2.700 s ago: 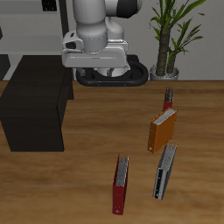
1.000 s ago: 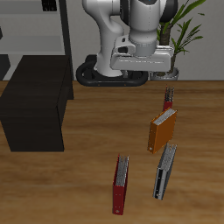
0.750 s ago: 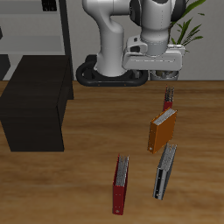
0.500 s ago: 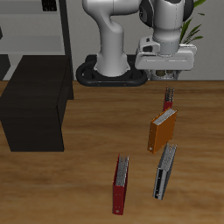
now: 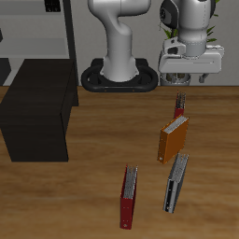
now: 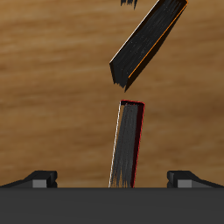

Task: Place the left red book flat on top of the shelf

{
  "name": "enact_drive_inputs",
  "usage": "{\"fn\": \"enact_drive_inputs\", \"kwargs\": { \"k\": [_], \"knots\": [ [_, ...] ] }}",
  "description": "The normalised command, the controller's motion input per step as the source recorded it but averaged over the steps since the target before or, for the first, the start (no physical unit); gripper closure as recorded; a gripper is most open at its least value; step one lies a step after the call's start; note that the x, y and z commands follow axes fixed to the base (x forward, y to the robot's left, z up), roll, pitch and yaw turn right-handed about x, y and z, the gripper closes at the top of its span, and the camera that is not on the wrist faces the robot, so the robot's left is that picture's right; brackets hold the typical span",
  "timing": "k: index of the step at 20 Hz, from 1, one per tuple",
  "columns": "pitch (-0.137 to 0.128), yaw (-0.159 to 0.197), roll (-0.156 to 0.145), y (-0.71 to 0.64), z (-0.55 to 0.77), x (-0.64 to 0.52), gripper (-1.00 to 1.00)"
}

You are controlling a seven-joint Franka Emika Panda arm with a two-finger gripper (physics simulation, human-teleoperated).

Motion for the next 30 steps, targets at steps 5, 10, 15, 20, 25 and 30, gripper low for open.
{"fn": "enact_drive_inputs", "kwargs": {
  "k": [5,10,15,20,25,30],
  "knots": [
    [-0.031,-0.019,-0.03,0.06,-0.08,0.02,-1.0],
    [0.007,-0.001,0.017,0.03,-0.1,0.06,-1.0],
    [0.014,-0.015,-0.026,-0.07,-0.09,0.08,-1.0],
    [-0.002,-0.003,-0.014,-0.07,-0.13,0.07,-1.0],
    [0.048,-0.005,-0.023,-0.12,-0.3,0.11,-1.0],
    [0.041,-0.021,-0.02,-0.1,-0.24,0.08,-1.0]
  ]
}}
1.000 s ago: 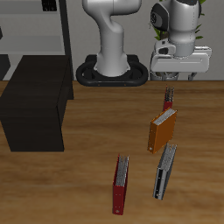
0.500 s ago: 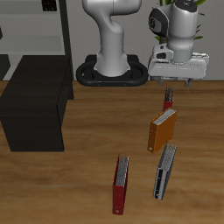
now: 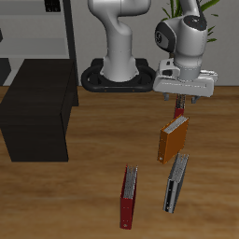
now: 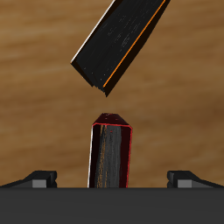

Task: Place the left red book flat on top of the shelf

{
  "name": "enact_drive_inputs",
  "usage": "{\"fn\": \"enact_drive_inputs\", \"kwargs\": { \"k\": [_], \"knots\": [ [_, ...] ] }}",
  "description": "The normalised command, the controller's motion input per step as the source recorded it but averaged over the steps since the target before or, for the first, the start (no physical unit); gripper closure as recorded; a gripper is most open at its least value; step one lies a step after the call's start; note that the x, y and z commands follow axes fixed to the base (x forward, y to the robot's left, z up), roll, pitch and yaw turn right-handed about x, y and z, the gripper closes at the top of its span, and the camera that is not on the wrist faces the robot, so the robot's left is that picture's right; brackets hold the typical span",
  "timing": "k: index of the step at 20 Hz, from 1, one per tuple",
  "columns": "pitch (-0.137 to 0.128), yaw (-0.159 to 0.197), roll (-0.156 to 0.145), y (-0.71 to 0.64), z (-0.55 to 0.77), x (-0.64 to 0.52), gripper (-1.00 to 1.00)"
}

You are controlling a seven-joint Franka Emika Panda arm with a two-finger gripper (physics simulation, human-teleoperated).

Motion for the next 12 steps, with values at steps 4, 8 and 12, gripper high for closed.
{"fn": "enact_drive_inputs", "kwargs": {
  "k": [4,8,12],
  "knots": [
    [0.041,-0.013,0.003,-0.1,-0.27,0.04,-1.0],
    [0.025,-0.009,0.001,-0.01,-0.21,0.01,1.0],
    [0.021,-0.006,0.014,0.02,-0.16,0.01,1.0]
  ]
}}
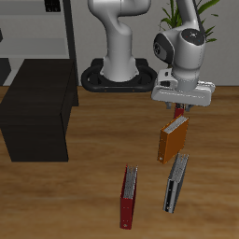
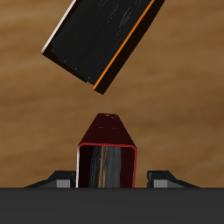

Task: Place the left red book flat on top of the shelf

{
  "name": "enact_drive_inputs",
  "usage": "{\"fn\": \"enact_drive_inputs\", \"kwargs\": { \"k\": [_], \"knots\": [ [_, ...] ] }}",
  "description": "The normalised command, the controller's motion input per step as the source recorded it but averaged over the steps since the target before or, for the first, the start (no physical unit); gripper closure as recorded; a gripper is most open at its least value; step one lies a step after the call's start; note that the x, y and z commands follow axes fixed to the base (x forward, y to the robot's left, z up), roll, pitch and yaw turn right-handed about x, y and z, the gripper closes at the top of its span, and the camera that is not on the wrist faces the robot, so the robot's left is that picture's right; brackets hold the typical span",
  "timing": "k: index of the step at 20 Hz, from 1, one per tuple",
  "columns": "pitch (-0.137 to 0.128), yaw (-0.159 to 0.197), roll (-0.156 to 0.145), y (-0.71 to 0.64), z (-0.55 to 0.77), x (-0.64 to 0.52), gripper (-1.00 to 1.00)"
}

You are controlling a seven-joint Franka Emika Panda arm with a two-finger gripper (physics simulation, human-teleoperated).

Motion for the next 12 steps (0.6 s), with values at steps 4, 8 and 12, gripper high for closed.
{"fn": "enact_drive_inputs", "kwargs": {
  "k": [4,8,12],
  "knots": [
    [0.022,0.005,-0.007,-0.03,-0.09,0.03,1.0],
    [-0.007,0.014,-0.017,-0.07,0.06,-0.03,1.0],
    [-0.029,0.04,-0.032,-0.16,0.26,-0.1,1.0]
  ]
}}
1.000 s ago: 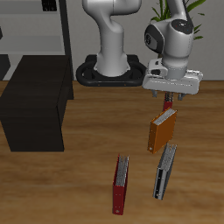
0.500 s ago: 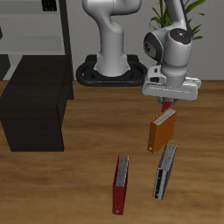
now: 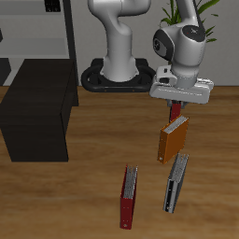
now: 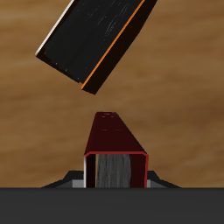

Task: Place the left red book flat on top of the shelf

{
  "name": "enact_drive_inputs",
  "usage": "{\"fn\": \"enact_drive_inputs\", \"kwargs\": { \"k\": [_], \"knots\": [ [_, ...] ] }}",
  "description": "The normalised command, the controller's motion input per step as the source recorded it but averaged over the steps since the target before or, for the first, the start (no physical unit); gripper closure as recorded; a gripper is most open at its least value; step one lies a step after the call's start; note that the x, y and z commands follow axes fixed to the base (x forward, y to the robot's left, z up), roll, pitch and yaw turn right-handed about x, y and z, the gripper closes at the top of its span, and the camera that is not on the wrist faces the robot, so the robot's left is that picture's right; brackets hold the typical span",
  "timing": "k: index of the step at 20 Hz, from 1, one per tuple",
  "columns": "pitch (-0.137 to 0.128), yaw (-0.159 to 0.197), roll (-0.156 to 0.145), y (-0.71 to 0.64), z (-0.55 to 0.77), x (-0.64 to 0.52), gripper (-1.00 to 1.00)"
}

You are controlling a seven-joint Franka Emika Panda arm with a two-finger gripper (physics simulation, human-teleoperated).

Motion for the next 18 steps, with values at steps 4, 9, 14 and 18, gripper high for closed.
{"fn": "enact_drive_inputs", "kwargs": {
  "k": [4,9,14,18],
  "knots": [
    [-0.037,0.041,-0.064,-0.32,0.39,-0.08,1.0],
    [-0.041,0.055,-0.069,-0.42,0.42,-0.09,1.0],
    [-0.085,0.055,-0.087,-0.47,0.57,-0.07,1.0],
    [-0.093,0.047,-0.109,-0.53,0.63,-0.02,1.0]
  ]
}}
